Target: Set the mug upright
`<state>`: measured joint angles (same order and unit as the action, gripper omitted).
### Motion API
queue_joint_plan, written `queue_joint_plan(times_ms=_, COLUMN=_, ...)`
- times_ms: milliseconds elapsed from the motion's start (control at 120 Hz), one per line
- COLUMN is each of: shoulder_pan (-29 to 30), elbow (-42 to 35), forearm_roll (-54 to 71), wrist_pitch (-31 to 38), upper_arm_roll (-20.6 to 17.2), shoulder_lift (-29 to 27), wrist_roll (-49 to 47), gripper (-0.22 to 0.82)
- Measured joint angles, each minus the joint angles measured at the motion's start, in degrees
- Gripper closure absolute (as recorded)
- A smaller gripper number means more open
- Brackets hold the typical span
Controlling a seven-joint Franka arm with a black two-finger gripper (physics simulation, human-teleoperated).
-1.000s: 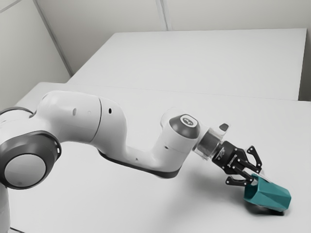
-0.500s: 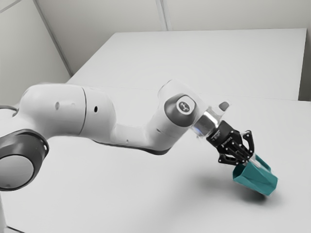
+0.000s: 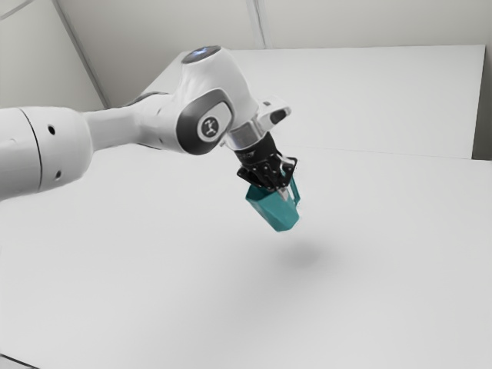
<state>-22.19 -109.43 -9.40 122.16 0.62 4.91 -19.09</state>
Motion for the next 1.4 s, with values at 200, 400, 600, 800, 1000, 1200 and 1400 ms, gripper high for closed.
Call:
queue_joint_plan(times_ms=200, shoulder_pan=5.5, elbow=-4.5, forearm_roll=5.7, wrist_pitch=-4.4, upper_arm_roll=0.4, shoulder_lift=-5.0, wrist_roll=-0.5, gripper=0.79)
queue_joint_plan(times_ms=400, shoulder_pan=12.0, elbow=-6.4, forearm_roll=7.2, wrist_pitch=-5.6, upper_arm_roll=0.5, shoulder_lift=-5.2, wrist_roll=1.3, gripper=0.79)
queue_joint_plan(times_ms=600, shoulder_pan=18.5, elbow=-7.2, forearm_roll=7.5, wrist_pitch=-4.2, upper_arm_roll=0.4, shoulder_lift=-3.6, wrist_roll=3.5, gripper=0.79)
queue_joint_plan(times_ms=800, shoulder_pan=15.9, elbow=-7.4, forearm_roll=7.6, wrist_pitch=-1.1, upper_arm_roll=0.5, shoulder_lift=0.5, wrist_roll=5.3, gripper=0.79)
queue_joint_plan(times_ms=1000, shoulder_pan=15.0, elbow=-7.4, forearm_roll=7.5, wrist_pitch=1.3, upper_arm_roll=0.8, shoulder_lift=2.0, wrist_roll=6.9, gripper=0.79)
queue_joint_plan(times_ms=1200, shoulder_pan=15.2, elbow=-7.4, forearm_roll=7.5, wrist_pitch=2.5, upper_arm_roll=0.8, shoulder_lift=3.8, wrist_roll=8.1, gripper=0.79)
queue_joint_plan(times_ms=1400, shoulder_pan=15.2, elbow=-7.4, forearm_roll=7.4, wrist_pitch=3.5, upper_arm_roll=0.8, shoulder_lift=5.0, wrist_roll=8.9, gripper=0.69)
